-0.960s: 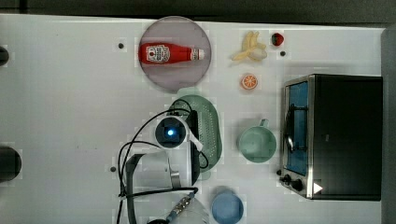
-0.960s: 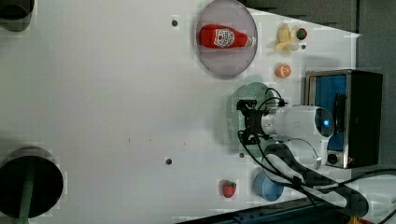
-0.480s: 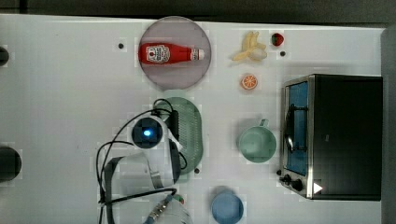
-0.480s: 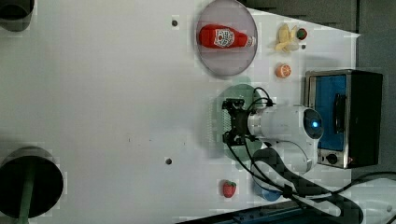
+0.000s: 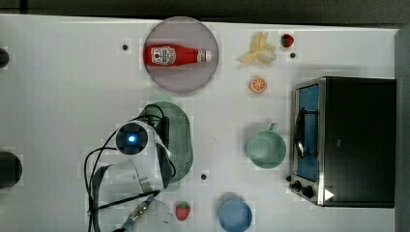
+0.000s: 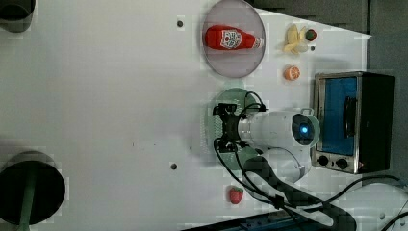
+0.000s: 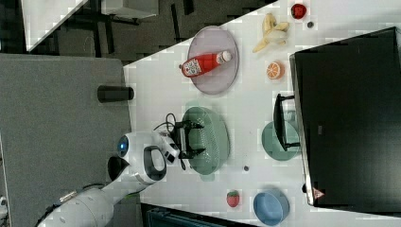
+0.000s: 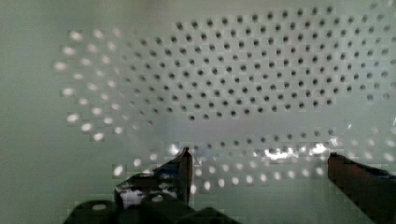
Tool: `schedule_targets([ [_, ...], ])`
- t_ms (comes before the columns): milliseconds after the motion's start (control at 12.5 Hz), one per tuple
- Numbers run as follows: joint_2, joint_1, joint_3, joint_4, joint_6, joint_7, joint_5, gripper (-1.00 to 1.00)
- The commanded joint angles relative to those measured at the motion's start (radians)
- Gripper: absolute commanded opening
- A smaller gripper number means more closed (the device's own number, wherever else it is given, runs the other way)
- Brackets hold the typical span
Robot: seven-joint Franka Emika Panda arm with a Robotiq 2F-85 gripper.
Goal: Drag strainer right to left.
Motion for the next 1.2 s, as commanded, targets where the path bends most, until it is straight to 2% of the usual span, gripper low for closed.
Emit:
schedule_targets([
  [80,0.002,0.055,0.028,0.069,-0.049,0.084,-0.014,1.0],
  [800,0.112,0.186,0.028,0.259,-0.118,0.289,-0.014,1.0],
  [1200,0.172,0.254,0.028,0.356,-0.127,0.339,-0.013,1.0],
])
